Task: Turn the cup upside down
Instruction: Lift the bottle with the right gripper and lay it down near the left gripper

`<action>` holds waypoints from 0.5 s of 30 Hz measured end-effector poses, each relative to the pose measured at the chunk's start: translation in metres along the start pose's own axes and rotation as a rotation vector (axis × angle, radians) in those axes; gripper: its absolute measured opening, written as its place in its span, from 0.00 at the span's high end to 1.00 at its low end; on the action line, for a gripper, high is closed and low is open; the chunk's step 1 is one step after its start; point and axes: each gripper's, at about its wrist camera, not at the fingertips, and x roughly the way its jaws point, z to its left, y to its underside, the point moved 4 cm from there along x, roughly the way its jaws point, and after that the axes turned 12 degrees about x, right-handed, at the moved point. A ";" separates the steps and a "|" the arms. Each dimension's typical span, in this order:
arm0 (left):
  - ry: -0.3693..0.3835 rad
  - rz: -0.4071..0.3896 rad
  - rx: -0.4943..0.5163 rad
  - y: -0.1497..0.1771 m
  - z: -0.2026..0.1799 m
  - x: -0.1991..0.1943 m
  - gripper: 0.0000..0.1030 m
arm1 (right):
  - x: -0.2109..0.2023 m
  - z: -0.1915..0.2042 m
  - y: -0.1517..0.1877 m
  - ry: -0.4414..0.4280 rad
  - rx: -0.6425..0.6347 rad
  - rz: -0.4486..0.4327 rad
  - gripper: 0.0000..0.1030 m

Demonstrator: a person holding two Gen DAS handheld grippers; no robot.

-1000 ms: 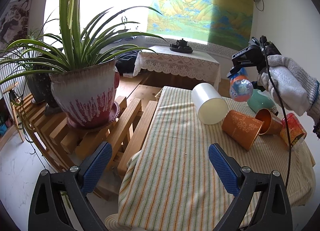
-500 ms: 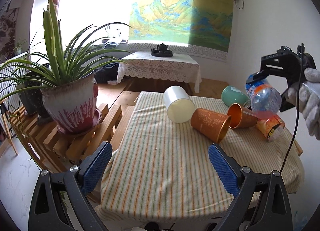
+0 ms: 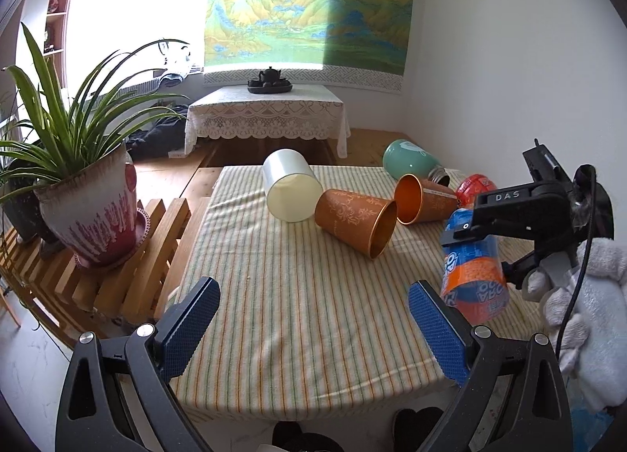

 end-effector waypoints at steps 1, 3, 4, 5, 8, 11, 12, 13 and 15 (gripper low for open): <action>0.008 0.004 -0.002 0.000 0.000 0.001 0.04 | 0.001 -0.005 0.005 0.012 0.004 -0.002 0.41; 0.016 0.012 -0.009 -0.001 0.002 0.004 0.04 | 0.008 -0.002 0.004 0.030 0.000 -0.016 0.40; 0.020 0.016 -0.013 -0.001 0.004 0.006 0.04 | 0.009 -0.004 0.005 0.044 -0.009 -0.031 0.40; 0.024 0.019 -0.015 -0.001 0.005 0.007 0.04 | 0.010 -0.001 0.004 0.059 -0.021 -0.052 0.40; 0.040 0.026 -0.024 -0.001 0.009 0.008 0.04 | 0.011 0.002 0.006 0.112 -0.063 -0.094 0.37; 0.046 0.025 -0.027 -0.004 0.011 0.008 0.04 | 0.017 0.006 0.005 0.119 -0.095 -0.069 0.33; 0.051 0.028 -0.024 -0.005 0.011 0.008 0.04 | 0.017 0.005 0.004 0.121 -0.098 -0.073 0.30; 0.057 0.034 -0.017 -0.006 0.011 0.009 0.04 | 0.015 0.003 0.004 0.123 -0.101 -0.083 0.30; 0.064 0.043 -0.005 -0.007 0.008 0.011 0.04 | 0.012 0.005 0.001 0.135 -0.125 -0.108 0.29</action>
